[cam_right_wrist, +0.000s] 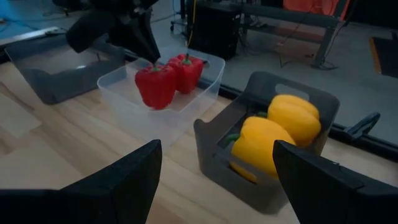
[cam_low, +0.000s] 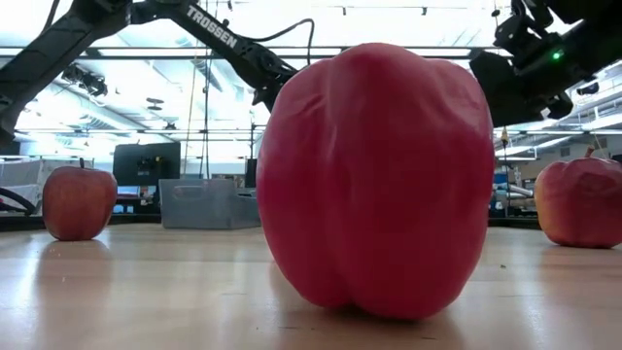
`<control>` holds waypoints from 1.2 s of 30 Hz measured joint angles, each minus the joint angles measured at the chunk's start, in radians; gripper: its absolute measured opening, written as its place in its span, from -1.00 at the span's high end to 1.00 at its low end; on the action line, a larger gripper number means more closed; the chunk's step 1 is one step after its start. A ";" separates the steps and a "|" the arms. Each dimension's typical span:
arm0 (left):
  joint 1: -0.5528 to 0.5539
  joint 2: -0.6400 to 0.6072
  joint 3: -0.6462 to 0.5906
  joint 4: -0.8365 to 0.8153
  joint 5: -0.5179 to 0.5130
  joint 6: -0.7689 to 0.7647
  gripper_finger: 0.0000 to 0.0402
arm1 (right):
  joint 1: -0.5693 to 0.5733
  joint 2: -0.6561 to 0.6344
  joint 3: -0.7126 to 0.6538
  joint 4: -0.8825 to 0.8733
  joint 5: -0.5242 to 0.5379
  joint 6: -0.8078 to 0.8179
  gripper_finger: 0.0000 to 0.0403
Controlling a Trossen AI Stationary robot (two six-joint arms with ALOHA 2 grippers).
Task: Sort produce into baskets
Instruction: Put the top red bell pepper into the transparent bin, then put the left red bell pepper into the transparent bin
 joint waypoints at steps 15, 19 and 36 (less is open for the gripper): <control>-0.039 -0.058 0.170 -0.163 0.031 0.049 0.34 | -0.057 0.024 -0.001 -0.017 -0.041 0.013 -0.58; -0.082 -0.130 0.209 -0.256 0.034 0.050 0.34 | -0.059 0.024 -0.001 -0.017 -0.060 0.017 -0.58; -0.632 -0.379 -0.246 -0.043 0.042 -0.186 0.34 | -0.057 0.023 -0.001 -0.012 -0.176 -0.001 -0.58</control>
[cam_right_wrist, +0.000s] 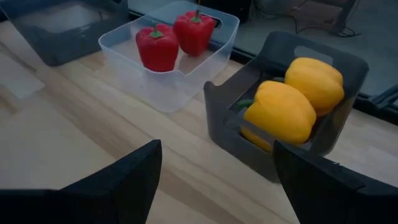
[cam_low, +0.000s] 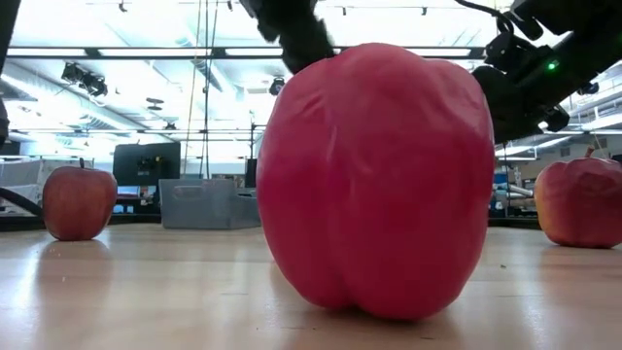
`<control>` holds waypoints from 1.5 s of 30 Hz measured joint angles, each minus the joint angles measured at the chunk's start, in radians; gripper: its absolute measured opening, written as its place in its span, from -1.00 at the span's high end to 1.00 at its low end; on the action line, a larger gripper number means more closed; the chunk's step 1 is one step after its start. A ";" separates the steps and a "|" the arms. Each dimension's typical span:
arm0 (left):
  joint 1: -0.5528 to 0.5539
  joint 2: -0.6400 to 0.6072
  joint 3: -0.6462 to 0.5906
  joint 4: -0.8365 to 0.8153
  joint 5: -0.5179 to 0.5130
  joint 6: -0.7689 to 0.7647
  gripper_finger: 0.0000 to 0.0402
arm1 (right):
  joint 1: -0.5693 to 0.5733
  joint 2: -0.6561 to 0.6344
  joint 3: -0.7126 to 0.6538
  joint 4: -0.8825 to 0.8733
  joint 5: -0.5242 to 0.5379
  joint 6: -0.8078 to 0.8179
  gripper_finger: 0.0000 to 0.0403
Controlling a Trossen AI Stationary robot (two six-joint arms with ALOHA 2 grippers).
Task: Sort produce into baskets
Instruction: Put the left red bell pepper into the transparent bin
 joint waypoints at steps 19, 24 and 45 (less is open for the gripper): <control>-0.275 0.034 -0.160 -0.121 -0.060 -0.558 0.56 | 0.011 0.001 0.000 0.076 -0.021 -0.051 -0.58; -0.352 -0.006 -0.161 -0.327 -0.066 -0.768 0.61 | 0.012 0.006 0.000 0.083 -0.025 -0.065 -0.58; -0.619 -0.064 -0.162 -0.374 -0.262 -1.686 0.16 | -0.007 0.005 0.000 0.142 -0.108 -0.237 -0.58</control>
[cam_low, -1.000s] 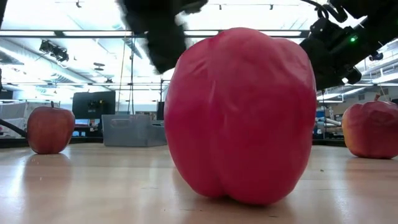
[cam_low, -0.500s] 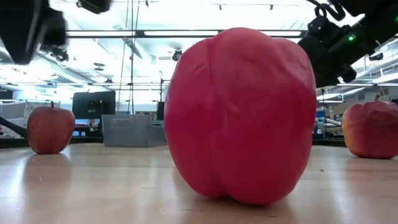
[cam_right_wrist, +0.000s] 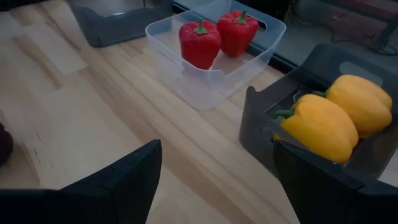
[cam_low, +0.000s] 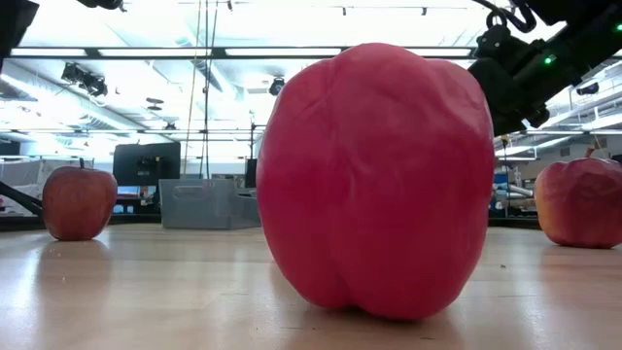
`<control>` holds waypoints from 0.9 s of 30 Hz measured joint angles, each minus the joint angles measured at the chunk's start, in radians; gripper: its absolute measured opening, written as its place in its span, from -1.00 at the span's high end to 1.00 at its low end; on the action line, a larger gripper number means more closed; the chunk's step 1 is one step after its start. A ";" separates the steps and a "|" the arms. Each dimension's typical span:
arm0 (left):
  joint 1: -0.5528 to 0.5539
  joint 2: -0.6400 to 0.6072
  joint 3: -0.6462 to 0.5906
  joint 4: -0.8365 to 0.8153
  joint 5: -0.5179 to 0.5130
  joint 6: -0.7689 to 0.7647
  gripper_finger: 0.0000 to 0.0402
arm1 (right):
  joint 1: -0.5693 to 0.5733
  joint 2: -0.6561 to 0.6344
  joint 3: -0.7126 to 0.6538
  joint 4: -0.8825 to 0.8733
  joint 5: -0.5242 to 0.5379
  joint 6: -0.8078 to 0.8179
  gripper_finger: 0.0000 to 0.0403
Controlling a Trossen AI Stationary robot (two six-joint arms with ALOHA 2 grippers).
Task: Sort produce into baskets
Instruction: Put the left red bell pepper into the transparent bin
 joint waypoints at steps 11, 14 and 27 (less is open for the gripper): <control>-0.081 0.001 0.000 0.014 -0.094 -0.311 0.14 | 0.008 0.000 0.000 -0.019 -0.038 -0.026 -0.58; -0.102 0.004 0.000 0.042 -0.121 -0.334 0.14 | 0.012 0.000 0.000 -0.043 -0.040 -0.023 -0.58; -0.107 0.065 0.006 0.053 -0.041 -0.380 0.14 | 0.029 0.000 0.000 -0.047 -0.076 -0.052 -0.58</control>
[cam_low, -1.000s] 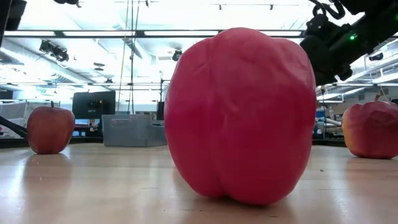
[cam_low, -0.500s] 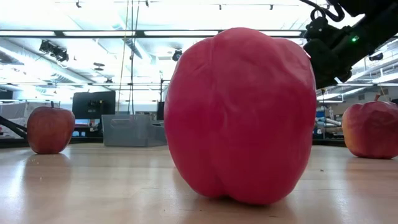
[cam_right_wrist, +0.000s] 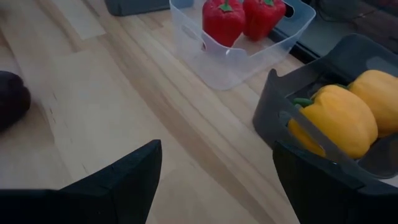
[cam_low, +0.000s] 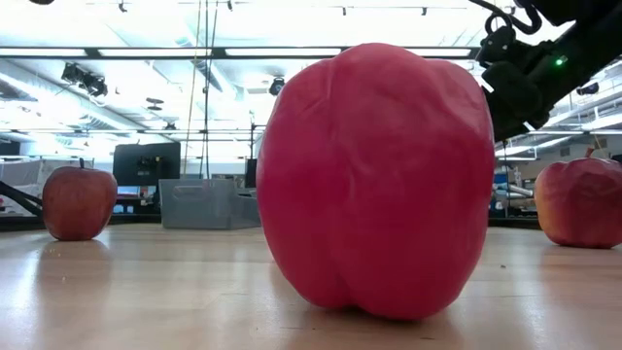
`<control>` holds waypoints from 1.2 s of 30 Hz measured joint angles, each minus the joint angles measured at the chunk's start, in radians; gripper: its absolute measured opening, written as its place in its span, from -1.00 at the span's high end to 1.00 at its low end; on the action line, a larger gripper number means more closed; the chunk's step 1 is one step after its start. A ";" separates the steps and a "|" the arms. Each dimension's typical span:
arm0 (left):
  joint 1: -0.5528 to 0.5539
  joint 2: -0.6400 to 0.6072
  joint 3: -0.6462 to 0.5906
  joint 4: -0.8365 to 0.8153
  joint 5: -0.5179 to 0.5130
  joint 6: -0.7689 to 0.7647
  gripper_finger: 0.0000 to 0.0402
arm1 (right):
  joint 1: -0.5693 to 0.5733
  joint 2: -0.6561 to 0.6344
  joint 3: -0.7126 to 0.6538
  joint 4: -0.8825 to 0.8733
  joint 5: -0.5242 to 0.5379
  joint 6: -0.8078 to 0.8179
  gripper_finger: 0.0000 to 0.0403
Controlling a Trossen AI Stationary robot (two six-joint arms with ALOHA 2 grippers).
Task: Sort produce into baskets
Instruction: Put the left red bell pepper into the transparent bin
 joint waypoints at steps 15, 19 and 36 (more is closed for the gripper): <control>0.033 0.011 0.102 -0.191 0.025 0.053 0.14 | 0.000 0.000 0.000 0.000 -0.001 -0.007 -0.58; 0.033 0.011 0.099 -0.194 0.021 0.054 0.14 | 0.000 0.000 0.000 0.000 -0.006 -0.007 -0.58; 0.033 0.010 0.006 -0.074 0.031 0.050 0.33 | 0.000 -0.001 -0.016 0.018 -0.025 -0.007 -0.58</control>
